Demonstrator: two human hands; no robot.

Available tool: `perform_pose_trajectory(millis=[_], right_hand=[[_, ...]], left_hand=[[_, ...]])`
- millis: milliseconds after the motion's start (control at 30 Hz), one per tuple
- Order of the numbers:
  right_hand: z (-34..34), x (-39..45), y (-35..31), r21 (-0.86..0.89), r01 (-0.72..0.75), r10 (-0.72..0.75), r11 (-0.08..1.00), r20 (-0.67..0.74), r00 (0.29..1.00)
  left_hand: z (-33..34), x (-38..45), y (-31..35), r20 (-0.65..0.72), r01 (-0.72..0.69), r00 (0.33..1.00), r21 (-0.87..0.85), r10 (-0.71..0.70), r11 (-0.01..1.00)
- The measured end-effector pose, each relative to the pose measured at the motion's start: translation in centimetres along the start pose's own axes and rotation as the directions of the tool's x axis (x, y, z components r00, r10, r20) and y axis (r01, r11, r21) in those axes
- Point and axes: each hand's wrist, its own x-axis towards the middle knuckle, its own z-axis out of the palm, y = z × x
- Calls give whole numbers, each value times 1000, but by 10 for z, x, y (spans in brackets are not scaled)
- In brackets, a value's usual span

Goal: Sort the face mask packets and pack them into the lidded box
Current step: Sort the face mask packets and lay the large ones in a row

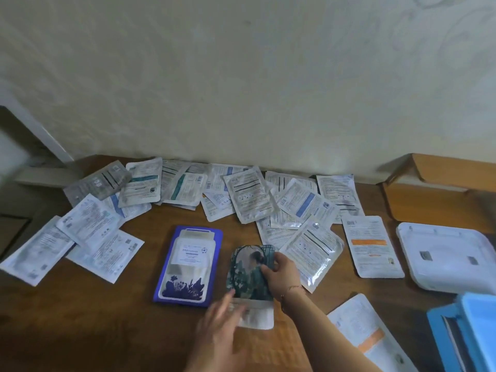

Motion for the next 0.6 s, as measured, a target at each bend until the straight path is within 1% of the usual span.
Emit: perform_pose_trajectory(millis=[33, 67, 133, 167, 200, 233, 267, 300, 333, 367, 400, 433, 500, 600], right_hand=[[1, 4, -1, -9, 5, -5, 1000, 13, 1000], [0, 7, -1, -22, 10, -9, 1000, 20, 1000], [-6, 7, 4, -84, 33, -33, 996, 8, 999], [-11, 4, 7, -173, 72, -75, 982, -13, 997], [-15, 1, 12, -328, 145, -167, 934, -39, 985], [-19, -2, 18, -508, 248, -313, 825, -44, 949], [-20, -4, 24, -651, 353, -459, 672, 7, 888], [-18, -5, 30, -733, 442, -558, 516, 104, 824], [-13, -4, 35, -776, 489, -571, 399, 208, 794], [-8, -2, 39, -801, 514, -536, 308, 300, 789], [-2, 2, 44, -820, 522, -500, 233, 360, 788], [2, 6, 50, -829, 526, -474, 189, 392, 788], [4, 9, 54, -838, 520, -436, 164, 411, 800], [1, 16, 55, -829, 544, -409, 131, 455, 791]], left_hand=[[0, 3, 3, 166, 12, 986, 60, -22, 998], [1, 7, 5, 262, 22, 964, 117, -52, 993], [3, 13, 10, 340, 47, 933, 202, -115, 978], [9, 14, 7, 363, 59, 921, 224, -139, 973], [13, 14, 6, 348, 60, 926, 243, -145, 968], [15, 14, 3, 311, 47, 940, 279, -136, 959], [23, 12, -2, 322, 66, 933, 288, -161, 955], [31, 9, -5, 311, 77, 933, 314, -179, 946], [36, 9, -6, 281, 80, 943, 336, -181, 939], [44, 9, -9, 254, 54, 955, 356, -152, 933], [52, 8, -12, 240, 28, 963, 364, -123, 931], [52, 9, -12, 233, 17, 966, 381, -114, 924], [55, 11, -11, 209, 22, 971, 407, -116, 913], [56, 12, -10, 204, 58, 967, 398, -150, 916]])
